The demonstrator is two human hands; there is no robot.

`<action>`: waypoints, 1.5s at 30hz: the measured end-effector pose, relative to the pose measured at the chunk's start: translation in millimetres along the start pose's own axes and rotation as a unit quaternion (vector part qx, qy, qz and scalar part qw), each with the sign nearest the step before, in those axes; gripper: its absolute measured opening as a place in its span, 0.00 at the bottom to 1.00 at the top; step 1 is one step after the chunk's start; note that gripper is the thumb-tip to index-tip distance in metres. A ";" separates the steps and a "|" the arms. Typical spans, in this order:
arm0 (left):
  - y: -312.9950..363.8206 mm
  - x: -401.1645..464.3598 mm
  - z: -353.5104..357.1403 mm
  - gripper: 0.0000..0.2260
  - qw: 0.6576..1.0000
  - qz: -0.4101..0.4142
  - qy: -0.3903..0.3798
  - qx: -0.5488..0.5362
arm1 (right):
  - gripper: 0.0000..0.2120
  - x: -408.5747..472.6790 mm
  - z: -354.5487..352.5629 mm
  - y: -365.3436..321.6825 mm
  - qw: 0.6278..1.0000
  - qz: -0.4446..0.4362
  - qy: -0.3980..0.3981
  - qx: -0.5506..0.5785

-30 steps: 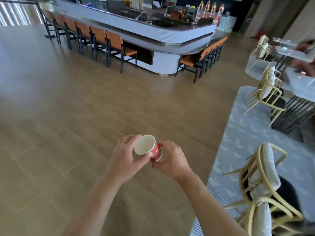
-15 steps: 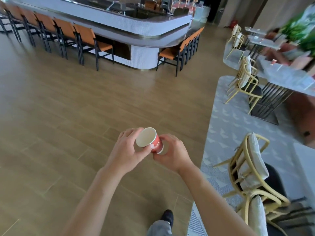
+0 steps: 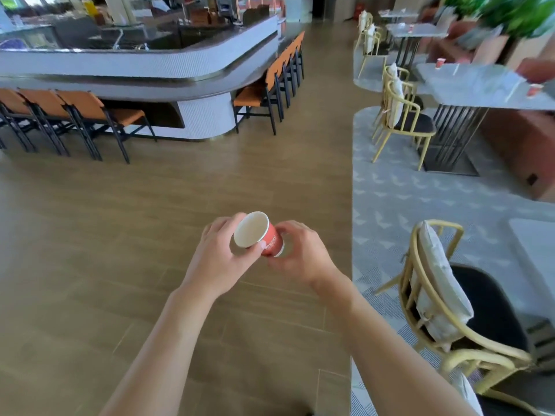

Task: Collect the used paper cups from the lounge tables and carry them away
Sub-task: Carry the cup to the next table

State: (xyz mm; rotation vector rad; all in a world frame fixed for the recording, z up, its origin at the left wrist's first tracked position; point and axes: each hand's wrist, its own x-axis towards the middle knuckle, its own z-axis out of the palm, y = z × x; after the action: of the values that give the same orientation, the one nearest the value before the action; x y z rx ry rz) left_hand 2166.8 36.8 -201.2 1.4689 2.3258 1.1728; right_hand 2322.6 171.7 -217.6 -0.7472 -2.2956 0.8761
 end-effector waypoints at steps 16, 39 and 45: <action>66.7 210.2 126.8 0.25 0.987 0.129 -0.092 -0.039 | 0.21 110.8 -120.6 123.3 0.989 0.094 0.090 -0.066; 39.1 552.6 99.1 0.30 0.953 0.245 -0.128 -0.122 | 0.22 409.4 -139.1 132.8 0.965 0.126 0.203 -0.104; 21.8 595.8 113.8 0.31 0.955 0.220 -0.131 -0.152 | 0.22 451.7 -131.2 151.7 0.967 0.129 0.196 -0.099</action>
State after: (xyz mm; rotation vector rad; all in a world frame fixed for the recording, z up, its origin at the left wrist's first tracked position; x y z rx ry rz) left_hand 1935.8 589.9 -105.6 1.9341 1.6073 1.2670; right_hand 2145.6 620.0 -108.0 -1.2108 -1.9755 0.5458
